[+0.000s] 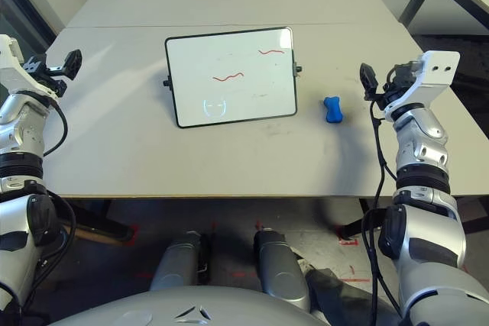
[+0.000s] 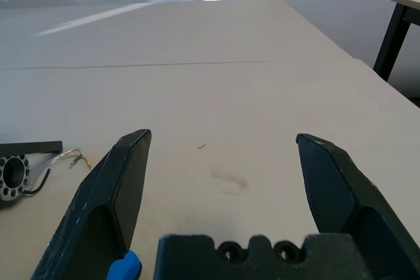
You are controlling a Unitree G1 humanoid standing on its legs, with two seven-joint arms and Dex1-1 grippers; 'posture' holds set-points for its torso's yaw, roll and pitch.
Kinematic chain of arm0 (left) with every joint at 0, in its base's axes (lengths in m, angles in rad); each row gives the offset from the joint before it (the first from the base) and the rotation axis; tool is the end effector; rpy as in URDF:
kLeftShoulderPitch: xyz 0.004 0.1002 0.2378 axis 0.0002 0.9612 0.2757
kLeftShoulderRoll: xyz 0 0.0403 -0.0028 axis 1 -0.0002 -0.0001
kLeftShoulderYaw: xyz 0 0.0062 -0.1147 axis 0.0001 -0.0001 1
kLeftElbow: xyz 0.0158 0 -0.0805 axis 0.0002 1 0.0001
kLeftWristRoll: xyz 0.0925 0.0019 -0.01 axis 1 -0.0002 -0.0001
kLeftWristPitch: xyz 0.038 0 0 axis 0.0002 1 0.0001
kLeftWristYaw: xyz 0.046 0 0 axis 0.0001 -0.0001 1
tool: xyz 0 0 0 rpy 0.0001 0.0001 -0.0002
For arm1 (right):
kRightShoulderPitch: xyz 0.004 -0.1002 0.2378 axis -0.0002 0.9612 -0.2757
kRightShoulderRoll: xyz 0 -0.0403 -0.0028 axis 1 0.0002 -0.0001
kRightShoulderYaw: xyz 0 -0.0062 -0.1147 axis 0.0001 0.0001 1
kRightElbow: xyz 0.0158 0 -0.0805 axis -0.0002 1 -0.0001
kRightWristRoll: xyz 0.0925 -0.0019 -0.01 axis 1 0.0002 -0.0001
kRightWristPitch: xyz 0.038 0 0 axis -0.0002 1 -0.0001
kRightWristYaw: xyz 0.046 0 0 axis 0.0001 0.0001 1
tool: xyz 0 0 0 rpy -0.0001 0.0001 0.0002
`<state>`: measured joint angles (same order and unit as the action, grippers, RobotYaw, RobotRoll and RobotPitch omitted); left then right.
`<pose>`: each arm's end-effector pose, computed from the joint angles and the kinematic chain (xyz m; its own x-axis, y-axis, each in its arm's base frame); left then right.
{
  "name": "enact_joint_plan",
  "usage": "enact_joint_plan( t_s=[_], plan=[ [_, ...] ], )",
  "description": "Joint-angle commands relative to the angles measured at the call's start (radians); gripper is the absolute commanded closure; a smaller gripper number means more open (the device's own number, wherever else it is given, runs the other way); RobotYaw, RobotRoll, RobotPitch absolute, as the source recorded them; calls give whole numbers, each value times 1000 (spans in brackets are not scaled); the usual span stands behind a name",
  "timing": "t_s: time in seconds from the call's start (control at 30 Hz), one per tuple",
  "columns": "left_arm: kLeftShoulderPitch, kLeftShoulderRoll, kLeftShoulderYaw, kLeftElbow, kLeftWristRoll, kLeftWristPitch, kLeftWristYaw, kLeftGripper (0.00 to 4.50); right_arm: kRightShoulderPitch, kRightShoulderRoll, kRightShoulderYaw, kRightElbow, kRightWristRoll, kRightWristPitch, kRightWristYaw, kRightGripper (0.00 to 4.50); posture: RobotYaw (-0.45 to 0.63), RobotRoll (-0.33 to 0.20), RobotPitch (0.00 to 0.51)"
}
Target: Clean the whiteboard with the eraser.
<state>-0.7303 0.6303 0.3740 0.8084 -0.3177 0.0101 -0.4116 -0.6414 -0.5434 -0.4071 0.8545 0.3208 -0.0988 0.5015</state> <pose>0.2971 0.3362 0.1530 0.9880 0.0776 0.1334 -0.0748 0.9969 -0.0257 0.2872 -0.3266 0.1091 0.9940 -0.0080 0.1089 -0.0001 0.9972 0.0743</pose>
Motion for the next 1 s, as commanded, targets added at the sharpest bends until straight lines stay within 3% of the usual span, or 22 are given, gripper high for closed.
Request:
enact_joint_plan(
  t_s=[0.03,0.37,0.6,0.8,1.0],
  plan=[
    [-16,-3,-7,27,11,-1,-9,0,18,-7,-12,-23,11,-7,-5,5,-92,0,88],
    [1,1,-7,-17,6,11,-36,0,-14,-2,-2,13,1,-11,-14,5,-48,0,76],
    [75,-16,-47,-262,-50,145,-170,0,-66,0,13,56,-15,-18,-13,5,-40,0,76],
    [189,-15,-134,-567,-122,342,-301,0,-54,3,10,51,-15,-24,-8,5,-49,0,77],
    [273,-4,-224,-749,-163,461,-417,0,-46,7,10,44,-15,-20,-15,5,-70,0,85]
  ],
)
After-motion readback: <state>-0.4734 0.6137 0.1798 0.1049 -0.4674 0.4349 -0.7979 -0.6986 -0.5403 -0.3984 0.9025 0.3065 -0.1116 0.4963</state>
